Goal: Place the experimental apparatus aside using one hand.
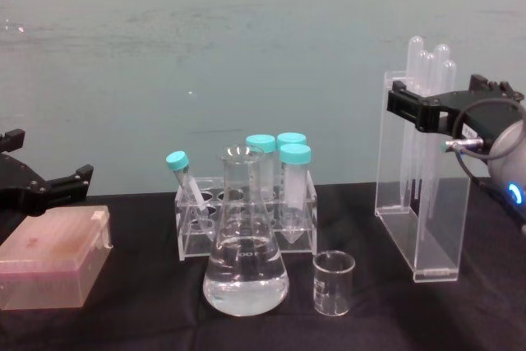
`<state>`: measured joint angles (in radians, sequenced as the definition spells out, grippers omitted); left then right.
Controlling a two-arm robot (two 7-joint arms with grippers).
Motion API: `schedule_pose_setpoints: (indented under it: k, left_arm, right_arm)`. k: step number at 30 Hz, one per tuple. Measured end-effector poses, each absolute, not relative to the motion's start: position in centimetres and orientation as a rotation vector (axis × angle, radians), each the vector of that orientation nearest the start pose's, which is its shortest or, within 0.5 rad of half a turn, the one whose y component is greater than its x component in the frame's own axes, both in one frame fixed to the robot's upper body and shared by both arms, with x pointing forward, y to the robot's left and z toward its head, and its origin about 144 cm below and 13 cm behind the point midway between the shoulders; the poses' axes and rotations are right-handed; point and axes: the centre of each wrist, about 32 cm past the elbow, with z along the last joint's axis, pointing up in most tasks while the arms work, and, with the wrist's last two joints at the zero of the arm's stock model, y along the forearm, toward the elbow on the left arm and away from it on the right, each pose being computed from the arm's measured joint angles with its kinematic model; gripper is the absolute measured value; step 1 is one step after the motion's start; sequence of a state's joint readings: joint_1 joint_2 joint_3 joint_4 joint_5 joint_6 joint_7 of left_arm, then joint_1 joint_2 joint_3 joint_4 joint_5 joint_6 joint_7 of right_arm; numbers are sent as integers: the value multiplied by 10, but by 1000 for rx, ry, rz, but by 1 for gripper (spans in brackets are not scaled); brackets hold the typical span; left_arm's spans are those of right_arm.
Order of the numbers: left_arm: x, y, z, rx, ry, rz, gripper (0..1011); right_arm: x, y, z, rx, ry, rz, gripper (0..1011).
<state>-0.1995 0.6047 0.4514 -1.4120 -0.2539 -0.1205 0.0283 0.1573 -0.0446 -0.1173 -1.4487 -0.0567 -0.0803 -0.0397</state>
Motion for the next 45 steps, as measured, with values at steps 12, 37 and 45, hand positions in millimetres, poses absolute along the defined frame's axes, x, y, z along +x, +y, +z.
schedule_pose_setpoints:
  k: [12, 37, 45]
  left_arm:
    - [489, 310, 1140, 305, -285, 1248, 1000]
    - [489, 310, 1140, 304, -285, 1248, 1000]
    - [489, 310, 1140, 305, -285, 1248, 1000]
  right_arm:
    - [503, -175, 1161, 74, -99, -1485, 1000]
    - [509, -174, 1159, 59, -78, -1481, 1000]
    - [512, -172, 1159, 59, -76, -1491, 1000]
